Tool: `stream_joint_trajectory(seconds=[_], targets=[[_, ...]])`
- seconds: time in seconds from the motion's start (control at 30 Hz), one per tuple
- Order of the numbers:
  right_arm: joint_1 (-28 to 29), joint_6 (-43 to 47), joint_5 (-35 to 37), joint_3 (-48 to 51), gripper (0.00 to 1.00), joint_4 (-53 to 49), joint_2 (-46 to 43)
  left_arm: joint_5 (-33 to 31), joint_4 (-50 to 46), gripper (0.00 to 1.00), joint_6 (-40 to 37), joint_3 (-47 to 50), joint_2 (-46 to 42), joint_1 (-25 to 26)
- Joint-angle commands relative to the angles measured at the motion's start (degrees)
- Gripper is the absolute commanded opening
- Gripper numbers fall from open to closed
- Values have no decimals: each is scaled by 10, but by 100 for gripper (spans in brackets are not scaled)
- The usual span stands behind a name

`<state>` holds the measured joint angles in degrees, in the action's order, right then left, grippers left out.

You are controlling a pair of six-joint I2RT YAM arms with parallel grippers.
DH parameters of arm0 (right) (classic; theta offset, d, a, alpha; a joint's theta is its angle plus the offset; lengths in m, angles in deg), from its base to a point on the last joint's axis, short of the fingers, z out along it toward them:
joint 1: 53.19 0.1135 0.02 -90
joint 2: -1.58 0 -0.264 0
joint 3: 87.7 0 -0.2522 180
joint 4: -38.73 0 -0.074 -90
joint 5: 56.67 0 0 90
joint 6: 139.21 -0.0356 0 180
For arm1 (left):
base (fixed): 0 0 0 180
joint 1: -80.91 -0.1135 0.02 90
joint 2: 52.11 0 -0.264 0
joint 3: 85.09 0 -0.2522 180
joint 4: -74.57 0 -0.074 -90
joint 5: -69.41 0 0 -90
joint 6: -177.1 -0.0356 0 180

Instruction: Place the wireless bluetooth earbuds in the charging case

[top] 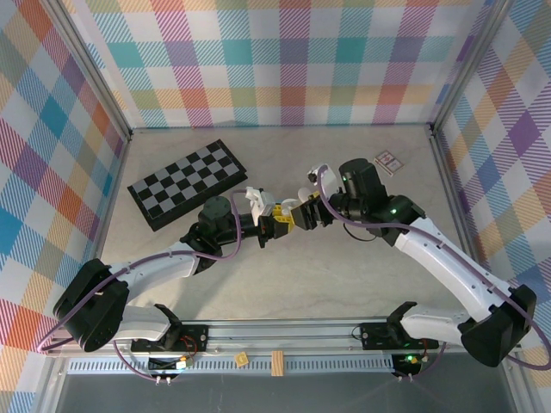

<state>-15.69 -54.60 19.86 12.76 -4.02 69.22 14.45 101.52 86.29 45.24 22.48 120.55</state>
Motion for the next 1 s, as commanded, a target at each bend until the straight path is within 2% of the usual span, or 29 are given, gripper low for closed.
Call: stream_joint_trajectory(seconds=[0.0, 0.3, 0.6, 0.97], targets=[[0, -9, 15, -18, 75, 12, 6, 18, 36, 5, 5, 7, -16, -1], [1, -31, 31, -15, 77, 22, 16, 19, 45, 5, 8, 7, -12, -1], [0, -51, -30, -1, 83, 58, -33, 16, 55, 5, 6, 11, -3, -1], [-2, -42, 28, 11, 81, 18, -51, 16, 62, 5, 3, 21, -14, -4]])
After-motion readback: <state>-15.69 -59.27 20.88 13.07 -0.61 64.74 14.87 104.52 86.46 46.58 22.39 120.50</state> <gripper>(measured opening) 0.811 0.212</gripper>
